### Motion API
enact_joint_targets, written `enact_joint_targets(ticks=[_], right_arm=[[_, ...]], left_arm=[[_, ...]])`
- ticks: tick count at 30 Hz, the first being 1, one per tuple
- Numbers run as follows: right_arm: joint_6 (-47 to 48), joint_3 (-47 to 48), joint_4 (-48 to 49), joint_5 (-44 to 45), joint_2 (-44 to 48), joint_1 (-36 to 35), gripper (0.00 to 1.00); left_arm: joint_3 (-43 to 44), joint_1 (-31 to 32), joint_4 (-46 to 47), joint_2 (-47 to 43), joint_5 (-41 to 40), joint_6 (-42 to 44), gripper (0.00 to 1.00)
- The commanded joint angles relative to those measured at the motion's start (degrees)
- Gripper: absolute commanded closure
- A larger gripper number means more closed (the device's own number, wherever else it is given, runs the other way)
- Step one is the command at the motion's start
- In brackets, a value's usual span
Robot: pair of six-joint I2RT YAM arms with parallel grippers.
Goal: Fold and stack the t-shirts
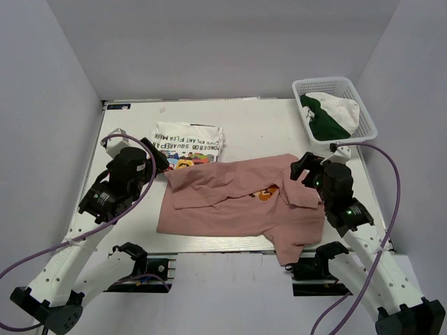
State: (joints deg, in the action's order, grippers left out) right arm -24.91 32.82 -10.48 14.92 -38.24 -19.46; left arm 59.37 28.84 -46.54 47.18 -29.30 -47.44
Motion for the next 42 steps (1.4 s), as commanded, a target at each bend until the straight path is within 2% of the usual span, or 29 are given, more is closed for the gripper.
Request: enact_joint_targets(ticks=[1,6,14,19,20,22,26,28,33,42], right_arm=[[0.3,1.2,0.4,1.3,-1.0,0.2,0.10],[0.9,0.6,2.3,-1.2,-1.6,0.2,0.10],[3.5,-0.5,5.5,-7.6,-3.3,0.1,0.10],[3.4,-2.4,9.8,-20.5,-9.0,-0.5,0.10],[3.2,-2.9,14.7,-23.3,-9.7,-0.7,0.10],[2.8,-3.7,16.7,-26.2,-13.4,-1.5,0.10],[2.2,-3.5,18.6,-24.9,-20.9,-3.9,0.10],[1.1,-3.3,18.7,-22.5,-24.4,-4.5,0.10],[-0.4,-4.4,21.2,-21.9,-28.9,-6.7,0.10],[-2.4,-3.4,20.6,-17.8,-36.8,-7.2,0.10]], left_arm=[[0.6,0.1,-1.0,-0.7,0.3,-0.2,0.00],[-0.2,0.1,-0.5,-1.2,-0.4,0.3,0.00],[-0.8,0.1,0.0,1.4,3.0,0.3,0.00],[-1.3,0.6,5.3,5.9,6.4,3.7,0.00],[-1.3,0.6,6.7,7.0,6.4,4.6,0.00],[-1.3,0.6,11.3,9.5,6.4,6.4,0.00],[3.8,0.1,17.6,21.1,5.9,11.7,0.00],[7.8,-0.4,19.8,30.3,5.4,13.0,0.00],[17.2,-1.7,20.3,46.9,8.7,16.3,0.00],[17.9,-8.4,21.4,60.7,12.4,19.0,0.00]])
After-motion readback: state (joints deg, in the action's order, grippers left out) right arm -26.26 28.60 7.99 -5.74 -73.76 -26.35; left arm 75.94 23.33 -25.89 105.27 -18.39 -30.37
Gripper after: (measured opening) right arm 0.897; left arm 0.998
